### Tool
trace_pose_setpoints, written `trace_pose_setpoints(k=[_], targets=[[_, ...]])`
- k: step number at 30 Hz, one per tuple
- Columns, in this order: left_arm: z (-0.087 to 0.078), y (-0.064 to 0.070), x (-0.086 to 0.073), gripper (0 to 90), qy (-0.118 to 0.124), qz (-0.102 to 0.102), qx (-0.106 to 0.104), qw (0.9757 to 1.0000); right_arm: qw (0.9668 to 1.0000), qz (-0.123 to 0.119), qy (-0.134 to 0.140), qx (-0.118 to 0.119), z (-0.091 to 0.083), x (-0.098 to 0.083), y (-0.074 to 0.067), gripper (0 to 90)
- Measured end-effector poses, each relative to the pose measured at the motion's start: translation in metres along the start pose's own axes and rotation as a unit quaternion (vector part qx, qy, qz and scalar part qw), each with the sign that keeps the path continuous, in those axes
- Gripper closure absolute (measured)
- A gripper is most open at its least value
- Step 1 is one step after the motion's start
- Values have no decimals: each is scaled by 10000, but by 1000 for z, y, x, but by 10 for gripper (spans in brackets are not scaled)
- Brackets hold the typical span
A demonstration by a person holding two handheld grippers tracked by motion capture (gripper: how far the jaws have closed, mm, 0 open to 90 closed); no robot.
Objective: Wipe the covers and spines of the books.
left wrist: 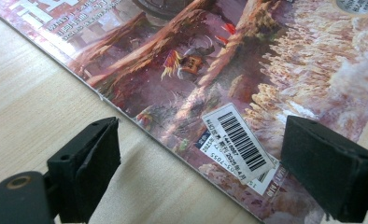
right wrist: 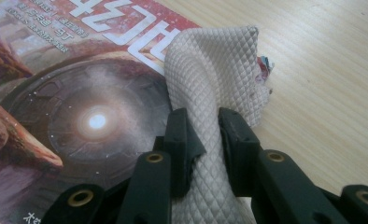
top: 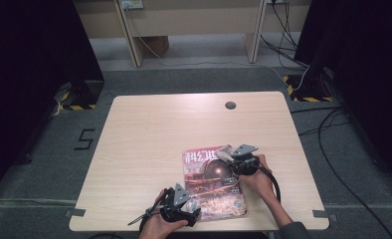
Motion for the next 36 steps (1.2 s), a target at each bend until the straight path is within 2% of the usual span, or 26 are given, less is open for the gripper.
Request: trace_pose_setpoints(k=[7, 8, 9, 10, 13, 16, 20, 23, 25, 28, 33, 36], targets=[[1, -1, 1, 103, -73, -64, -10, 10000, 10000, 58, -26, -19, -2, -1, -2, 742], [1, -2, 1, 108, -36, -81, 18, 10000, 10000, 58, -31, -23, -2, -1, -2, 742], [2, -3, 3, 142, 54, -55, 134, 9999, 10000, 49, -36, -30, -2, -1, -2, 742], [3, -4, 4, 156, 33, -32, 150, 9999, 10000, 68, -34, -26, -2, -1, -2, 742], [3, -3, 3, 196, 73, -126, 46, 9999, 10000, 80, -35, -22, -2, -1, -2, 741], [3, -5, 4, 189, -12, -214, -19, 9998, 10000, 67, -44, -32, -2, -1, -2, 740], [3, -7, 2, 212, -8, -439, -163, 9989, 9999, 87, -53, -30, -2, 0, -2, 737], [-1, -4, 0, 224, -14, -309, -121, 9994, 9999, 118, -77, -42, -1, 1, -4, 729], [-3, -2, -2, 225, -38, -310, -153, 9994, 9999, 73, -59, -36, 1, 3, -6, 729], [-7, 1, -5, 224, -98, -288, -207, 9993, 9999, 5, -38, 127, 6, 9, -17, 731], [-14, 9, -10, 218, -128, -227, -360, 9990, 9987, -327, -35, 392, 17, 22, -49, 730], [-17, 13, -12, 217, -152, -141, -417, 9989, 9974, -410, 15, 593, 23, 28, -64, 724]])
Point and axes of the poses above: each handheld gripper's, and its own axes: z roughly forward along the jaws, x roughly out of its top, y roughly to its right, the point moved 4 cm from there along z, roughly forward along the jaws, and after that the axes turned 6 degrees about x, right-handed, at the moved point
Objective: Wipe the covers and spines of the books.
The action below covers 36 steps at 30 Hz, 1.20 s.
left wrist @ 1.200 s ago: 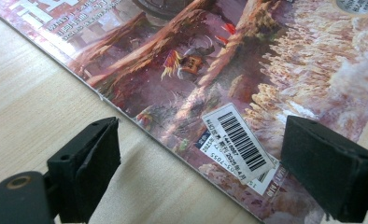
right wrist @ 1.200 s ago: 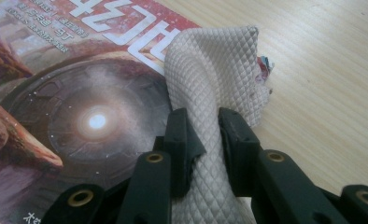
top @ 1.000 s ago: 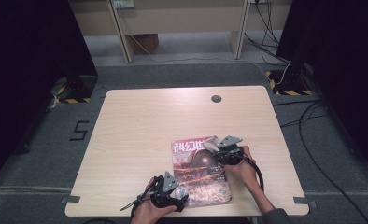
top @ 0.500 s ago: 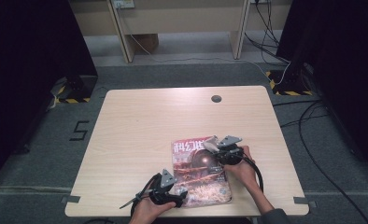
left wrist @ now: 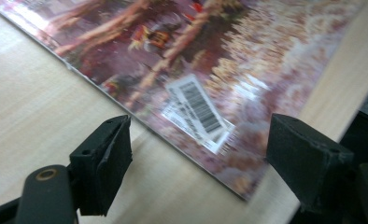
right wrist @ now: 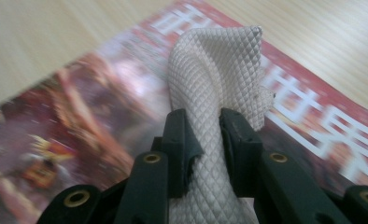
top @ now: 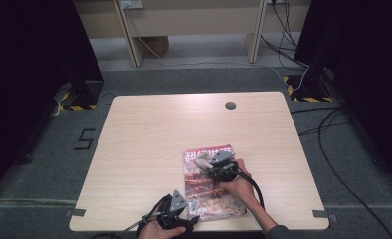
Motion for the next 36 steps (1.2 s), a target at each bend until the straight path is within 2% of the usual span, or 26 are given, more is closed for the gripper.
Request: trace_pose_setpoints(k=[7, 10, 13, 17, 19, 21, 22, 24, 32, 34, 36], targets=[[0, 3, -3, 230, -72, 148, 9, 9999, 9992, -176, 113, 344, 11, 11, -25, 721], [1, 3, -4, 232, -85, 180, 28, 9998, 9988, -283, 104, 376, 13, 12, -30, 722], [1, 2, -4, 226, -100, 174, 27, 9998, 9988, -250, 103, 404, 13, 12, -28, 741], [2, 2, -3, 225, -101, 198, 36, 9997, 9996, -243, 60, 112, 10, 10, -15, 740], [2, 2, -3, 224, -119, 209, 29, 9997, 9999, -105, 77, 42, 8, 7, -7, 739], [2, 0, -3, 228, -136, 204, 59, 9997, 9999, 16, 106, 50, 8, 6, -4, 738], [2, 0, -3, 227, -144, 189, 48, 9997, 9999, -20, 100, 10, 8, 7, -4, 735], [2, 0, -2, 226, -141, 176, 46, 9997, 9999, -114, 57, -24, 9, 8, -7, 733], [3, -1, -2, 203, -174, 179, 70, 9997, 9986, -379, 25, 375, 12, 13, -36, 731], [3, -1, -2, 200, -185, 183, 73, 9996, 9982, -422, 13, 418, 12, 13, -39, 732], [5, -3, -1, 197, -138, 92, 134, 9998, 9984, -378, 5, 425, 12, 13, -38, 732]])
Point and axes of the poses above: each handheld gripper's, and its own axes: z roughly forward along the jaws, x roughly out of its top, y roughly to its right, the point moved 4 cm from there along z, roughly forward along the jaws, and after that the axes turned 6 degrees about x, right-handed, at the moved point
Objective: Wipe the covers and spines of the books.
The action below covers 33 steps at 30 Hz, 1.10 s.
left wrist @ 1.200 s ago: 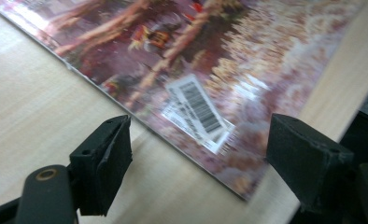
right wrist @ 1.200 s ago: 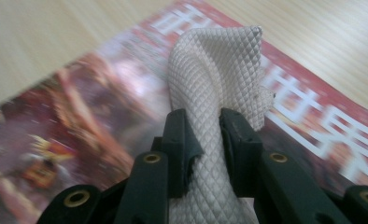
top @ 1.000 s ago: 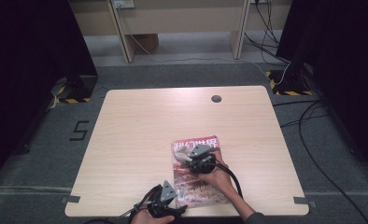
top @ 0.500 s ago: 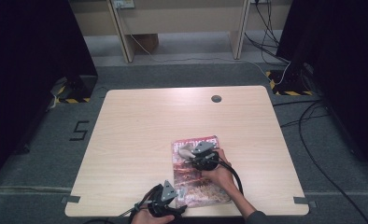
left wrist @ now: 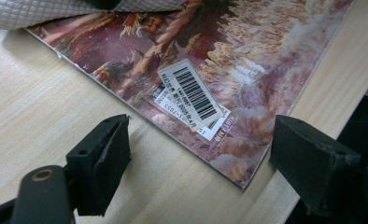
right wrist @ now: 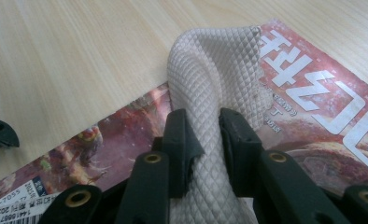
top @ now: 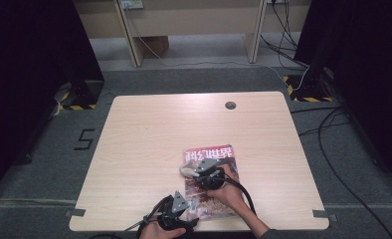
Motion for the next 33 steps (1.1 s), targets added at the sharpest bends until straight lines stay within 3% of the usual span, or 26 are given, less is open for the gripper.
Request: trace_pose_setpoints(k=[7, 14, 18, 26, 33], targets=[[5, -4, 5, 209, 35, -76, 60, 9999, 9997, 170, 63, -162, -2, -3, 15, 738], [3, -3, 4, 239, 87, -65, 7, 9999, 10000, 77, 19, 4, -3, -3, 5, 732], [2, -4, 4, 250, 165, -104, -48, 9998, 9999, 111, 43, 16, -4, -4, 8, 743], [1, -4, 3, 252, 201, -106, -92, 9997, 9987, 383, 38, -342, -18, -19, 34, 744], [2, -3, 3, 207, 210, -99, -127, 9997, 9949, 713, 34, -717, -35, -36, 61, 744]])
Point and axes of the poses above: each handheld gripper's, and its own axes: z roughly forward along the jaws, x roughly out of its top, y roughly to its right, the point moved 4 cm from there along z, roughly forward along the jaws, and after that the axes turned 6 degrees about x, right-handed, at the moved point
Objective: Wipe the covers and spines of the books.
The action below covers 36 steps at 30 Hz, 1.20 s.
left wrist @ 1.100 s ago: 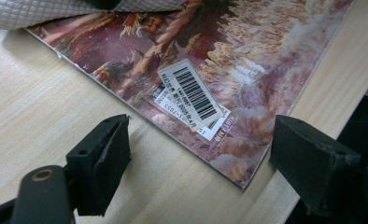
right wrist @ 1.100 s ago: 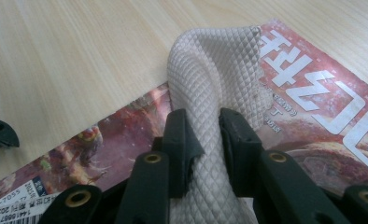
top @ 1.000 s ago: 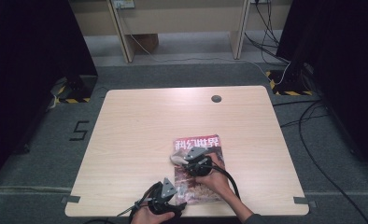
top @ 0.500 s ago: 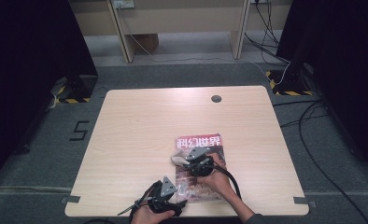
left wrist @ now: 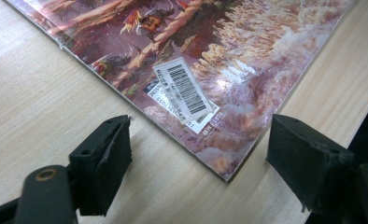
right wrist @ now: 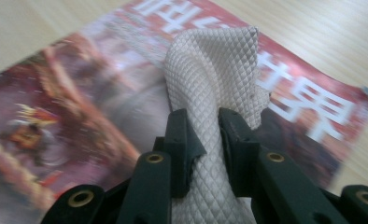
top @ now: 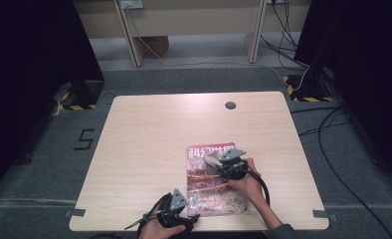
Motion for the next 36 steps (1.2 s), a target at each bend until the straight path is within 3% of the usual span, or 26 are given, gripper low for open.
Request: trace_pose_setpoints(k=[8, 15, 21, 24, 30, 36], targets=[[-1, -2, 1, 197, 40, 25, -11, 10000, 9987, 271, 3, -424, -12, -12, 30, 743], [-2, -2, 1, 193, 48, 58, -22, 10000, 9975, 396, -14, -585, -15, -17, 40, 742], [-2, -2, 0, 193, 37, 62, -27, 10000, 9979, 244, -95, -595, -16, -16, 30, 717], [-2, -2, 1, 192, 57, 60, -25, 10000, 9991, 204, -82, -357, -15, -15, 20, 722], [-2, -2, 0, 191, 46, 69, -27, 10000, 9998, -13, -81, -179, -10, -9, 3, 721], [-3, -2, 0, 186, 22, 88, -28, 10000, 9999, -32, -8, 94, -2, -2, -13, 721]])
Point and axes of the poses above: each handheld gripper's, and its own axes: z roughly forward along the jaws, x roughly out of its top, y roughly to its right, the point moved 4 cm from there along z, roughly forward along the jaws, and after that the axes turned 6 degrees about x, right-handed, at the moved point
